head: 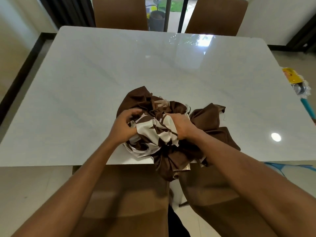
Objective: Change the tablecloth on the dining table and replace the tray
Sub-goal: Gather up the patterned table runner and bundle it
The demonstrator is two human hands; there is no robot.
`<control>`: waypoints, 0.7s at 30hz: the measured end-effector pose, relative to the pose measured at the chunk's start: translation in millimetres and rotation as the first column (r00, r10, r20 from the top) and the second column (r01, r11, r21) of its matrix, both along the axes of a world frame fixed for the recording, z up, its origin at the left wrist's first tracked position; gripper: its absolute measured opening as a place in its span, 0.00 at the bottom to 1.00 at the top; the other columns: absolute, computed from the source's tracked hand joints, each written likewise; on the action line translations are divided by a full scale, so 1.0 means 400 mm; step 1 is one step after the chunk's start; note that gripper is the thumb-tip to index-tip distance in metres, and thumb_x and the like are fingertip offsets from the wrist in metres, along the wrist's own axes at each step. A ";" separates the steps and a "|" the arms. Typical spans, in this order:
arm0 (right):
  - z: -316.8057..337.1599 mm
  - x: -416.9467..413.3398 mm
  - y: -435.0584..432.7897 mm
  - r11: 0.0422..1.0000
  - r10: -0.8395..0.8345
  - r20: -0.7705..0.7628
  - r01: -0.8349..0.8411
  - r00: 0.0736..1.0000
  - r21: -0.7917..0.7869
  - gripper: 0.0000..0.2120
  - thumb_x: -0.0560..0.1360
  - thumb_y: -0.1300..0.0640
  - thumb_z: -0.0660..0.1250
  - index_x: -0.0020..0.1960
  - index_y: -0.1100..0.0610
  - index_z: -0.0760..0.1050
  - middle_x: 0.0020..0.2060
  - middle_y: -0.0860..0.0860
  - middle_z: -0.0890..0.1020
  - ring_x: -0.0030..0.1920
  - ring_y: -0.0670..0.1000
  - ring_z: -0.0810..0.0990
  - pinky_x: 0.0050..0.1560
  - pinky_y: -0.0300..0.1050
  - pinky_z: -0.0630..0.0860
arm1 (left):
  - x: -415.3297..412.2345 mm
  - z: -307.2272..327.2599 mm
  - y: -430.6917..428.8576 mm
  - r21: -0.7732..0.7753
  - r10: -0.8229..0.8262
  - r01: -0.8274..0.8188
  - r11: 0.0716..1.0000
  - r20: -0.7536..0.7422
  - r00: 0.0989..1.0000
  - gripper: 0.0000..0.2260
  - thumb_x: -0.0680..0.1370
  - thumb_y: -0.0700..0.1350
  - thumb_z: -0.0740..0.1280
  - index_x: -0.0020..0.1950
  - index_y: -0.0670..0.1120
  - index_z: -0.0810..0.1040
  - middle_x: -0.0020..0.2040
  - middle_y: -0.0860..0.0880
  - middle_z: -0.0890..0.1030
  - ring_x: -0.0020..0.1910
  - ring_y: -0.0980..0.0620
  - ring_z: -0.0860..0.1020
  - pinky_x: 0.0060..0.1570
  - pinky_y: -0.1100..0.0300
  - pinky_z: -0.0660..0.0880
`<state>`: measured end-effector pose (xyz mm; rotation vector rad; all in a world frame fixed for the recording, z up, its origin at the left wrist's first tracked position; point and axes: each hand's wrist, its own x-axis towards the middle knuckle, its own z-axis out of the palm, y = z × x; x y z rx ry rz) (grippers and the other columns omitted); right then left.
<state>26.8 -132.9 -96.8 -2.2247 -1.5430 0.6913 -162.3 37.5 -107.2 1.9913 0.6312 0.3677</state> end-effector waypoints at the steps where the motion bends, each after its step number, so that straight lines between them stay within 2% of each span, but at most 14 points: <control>1: -0.003 -0.014 -0.014 1.000 -0.012 0.008 0.012 1.000 0.019 0.18 0.65 0.44 0.71 0.51 0.50 0.74 0.45 0.47 0.82 0.51 0.56 0.82 0.51 0.51 0.76 | -0.019 0.004 0.009 -0.030 0.054 -0.053 0.998 0.010 0.999 0.20 0.74 0.45 0.73 0.65 0.56 0.76 0.62 0.57 0.77 0.61 0.60 0.75 0.58 0.69 0.69; 3: -0.009 -0.046 -0.041 0.997 -0.033 0.013 0.032 0.999 0.075 0.18 0.67 0.47 0.74 0.53 0.52 0.75 0.45 0.49 0.82 0.49 0.57 0.82 0.50 0.53 0.77 | -0.035 0.014 0.026 -0.353 0.246 -0.223 0.909 0.023 0.969 0.22 0.73 0.49 0.67 0.67 0.56 0.74 0.63 0.54 0.77 0.62 0.55 0.76 0.55 0.65 0.71; 4: -0.020 -0.062 -0.057 0.993 -0.036 0.023 0.034 0.999 0.110 0.18 0.67 0.47 0.74 0.52 0.53 0.75 0.43 0.48 0.81 0.47 0.56 0.82 0.47 0.53 0.77 | -0.030 0.016 0.020 -0.514 0.269 -0.239 0.824 -0.017 0.963 0.24 0.72 0.52 0.65 0.69 0.56 0.72 0.64 0.51 0.77 0.63 0.53 0.76 0.57 0.61 0.72; 5: -0.032 -0.077 -0.071 0.989 -0.031 0.049 0.024 0.998 0.144 0.18 0.67 0.48 0.75 0.53 0.53 0.74 0.42 0.48 0.79 0.44 0.55 0.81 0.45 0.53 0.78 | -0.020 0.016 0.009 -0.576 0.210 -0.204 0.791 -0.057 0.976 0.26 0.72 0.56 0.66 0.71 0.54 0.71 0.66 0.50 0.77 0.64 0.51 0.76 0.62 0.56 0.73; 7: -0.052 -0.098 -0.091 0.990 -0.034 0.170 0.010 0.985 0.139 0.23 0.67 0.52 0.76 0.58 0.53 0.72 0.44 0.49 0.77 0.43 0.55 0.79 0.42 0.56 0.78 | 0.005 0.024 -0.032 -0.492 -0.013 -0.067 0.868 -0.159 0.987 0.33 0.71 0.62 0.68 0.73 0.53 0.70 0.70 0.51 0.74 0.67 0.50 0.74 0.68 0.51 0.70; 8: -0.061 -0.096 -0.118 0.996 -0.031 0.229 0.010 0.973 0.092 0.28 0.67 0.53 0.76 0.64 0.53 0.70 0.50 0.51 0.76 0.45 0.56 0.79 0.43 0.57 0.79 | 0.026 0.029 -0.075 -0.470 -0.105 0.006 0.883 -0.186 0.977 0.34 0.69 0.64 0.71 0.72 0.53 0.72 0.68 0.53 0.76 0.66 0.52 0.75 0.67 0.51 0.71; 9: -0.073 -0.096 -0.121 0.998 -0.027 0.258 0.013 0.966 0.058 0.36 0.68 0.53 0.76 0.71 0.52 0.65 0.58 0.54 0.74 0.50 0.58 0.78 0.47 0.58 0.80 | 0.038 0.036 -0.093 -0.494 -0.161 0.050 0.868 -0.185 0.969 0.30 0.69 0.62 0.73 0.69 0.52 0.76 0.64 0.52 0.80 0.62 0.52 0.79 0.65 0.52 0.73; 11: -0.091 -0.074 -0.128 1.000 -0.031 0.181 0.030 0.983 0.008 0.51 0.68 0.50 0.79 0.80 0.47 0.51 0.75 0.59 0.60 0.68 0.64 0.71 0.62 0.60 0.77 | 0.064 0.043 -0.121 -0.519 -0.257 0.144 0.843 -0.154 0.954 0.16 0.74 0.50 0.74 0.60 0.49 0.82 0.54 0.48 0.85 0.55 0.49 0.83 0.59 0.53 0.77; 13: -0.098 -0.038 -0.147 0.999 0.043 0.091 -0.041 0.995 -0.024 0.59 0.67 0.50 0.81 0.82 0.43 0.42 0.81 0.56 0.50 0.76 0.63 0.63 0.69 0.58 0.71 | 0.096 0.053 -0.158 -0.451 -0.307 0.189 0.872 -0.204 0.930 0.07 0.75 0.41 0.72 0.53 0.45 0.83 0.47 0.45 0.85 0.47 0.48 0.83 0.51 0.57 0.78; 14: -0.100 -0.019 -0.161 0.997 0.071 0.047 -0.070 0.996 -0.021 0.58 0.67 0.48 0.81 0.82 0.43 0.44 0.81 0.54 0.54 0.74 0.61 0.68 0.67 0.58 0.74 | 0.115 0.058 -0.185 -0.416 -0.314 0.197 0.888 -0.235 0.920 0.07 0.73 0.40 0.72 0.50 0.43 0.83 0.45 0.44 0.84 0.45 0.48 0.82 0.49 0.56 0.76; 15: -0.096 -0.010 -0.168 0.997 0.071 -0.020 -0.072 0.997 -0.012 0.51 0.68 0.45 0.78 0.81 0.43 0.50 0.78 0.53 0.63 0.69 0.58 0.74 0.64 0.59 0.77 | 0.128 0.060 -0.205 -0.393 -0.304 0.185 0.901 -0.266 0.915 0.10 0.70 0.43 0.71 0.49 0.40 0.82 0.43 0.44 0.82 0.43 0.48 0.80 0.48 0.54 0.75; 17: -0.080 0.011 -0.215 0.999 0.049 -0.064 -0.049 0.997 0.004 0.37 0.70 0.39 0.73 0.74 0.45 0.61 0.65 0.50 0.78 0.60 0.56 0.80 0.58 0.58 0.78 | 0.155 0.065 -0.272 -0.380 -0.271 0.148 0.913 -0.295 0.916 0.14 0.67 0.46 0.68 0.48 0.39 0.81 0.41 0.44 0.81 0.41 0.49 0.79 0.47 0.53 0.75; 20: -0.054 0.029 -0.278 0.999 0.049 -0.057 -0.048 0.997 0.019 0.25 0.71 0.41 0.71 0.61 0.53 0.71 0.52 0.52 0.82 0.54 0.58 0.81 0.52 0.53 0.76 | 0.150 0.067 -0.367 -0.275 -0.094 0.008 0.961 -0.298 0.950 0.08 0.72 0.47 0.72 0.40 0.43 0.80 0.34 0.49 0.81 0.34 0.55 0.79 0.39 0.59 0.75; 21: -0.046 0.037 -0.303 0.998 0.055 -0.046 -0.054 0.997 0.032 0.22 0.72 0.44 0.72 0.59 0.54 0.72 0.51 0.53 0.82 0.54 0.58 0.81 0.49 0.51 0.74 | 0.147 0.066 -0.404 -0.221 -0.007 -0.061 0.973 -0.295 0.955 0.09 0.74 0.47 0.73 0.37 0.44 0.80 0.31 0.49 0.80 0.32 0.55 0.78 0.37 0.59 0.75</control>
